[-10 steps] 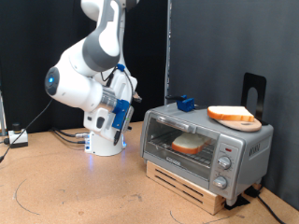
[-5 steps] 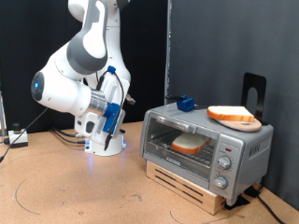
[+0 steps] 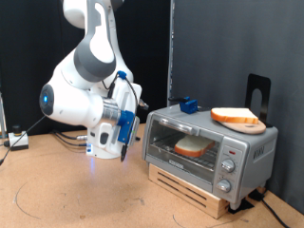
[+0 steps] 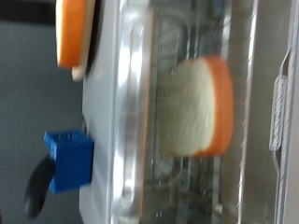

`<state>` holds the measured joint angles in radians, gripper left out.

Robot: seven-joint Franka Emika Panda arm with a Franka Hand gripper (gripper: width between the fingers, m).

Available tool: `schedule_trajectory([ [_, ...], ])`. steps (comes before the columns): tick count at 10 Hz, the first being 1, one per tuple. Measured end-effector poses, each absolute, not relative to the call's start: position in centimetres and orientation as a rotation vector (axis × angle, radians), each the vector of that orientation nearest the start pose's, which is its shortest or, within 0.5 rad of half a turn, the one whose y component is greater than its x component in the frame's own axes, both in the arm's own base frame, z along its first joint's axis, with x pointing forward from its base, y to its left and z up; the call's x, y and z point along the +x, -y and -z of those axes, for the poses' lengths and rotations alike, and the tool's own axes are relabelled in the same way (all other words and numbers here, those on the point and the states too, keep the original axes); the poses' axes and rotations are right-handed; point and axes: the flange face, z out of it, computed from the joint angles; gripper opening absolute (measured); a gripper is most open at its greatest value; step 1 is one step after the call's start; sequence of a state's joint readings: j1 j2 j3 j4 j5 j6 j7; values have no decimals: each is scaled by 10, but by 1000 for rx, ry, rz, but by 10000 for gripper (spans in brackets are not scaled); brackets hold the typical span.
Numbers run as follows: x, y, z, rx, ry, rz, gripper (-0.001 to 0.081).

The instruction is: Make a piece of toast with the oven

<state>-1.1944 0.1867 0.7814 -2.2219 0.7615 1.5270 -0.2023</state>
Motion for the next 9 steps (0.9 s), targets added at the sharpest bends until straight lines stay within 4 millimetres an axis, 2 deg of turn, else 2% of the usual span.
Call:
schedule_trajectory([
  [3, 480, 120, -306, -1919, -587, -525, 809],
  [5, 478, 119, -307, -1934, -553, -559, 809],
  [6, 484, 117, -310, -1946, -510, -580, 809],
  [9, 518, 104, -306, -1950, -469, -599, 809],
])
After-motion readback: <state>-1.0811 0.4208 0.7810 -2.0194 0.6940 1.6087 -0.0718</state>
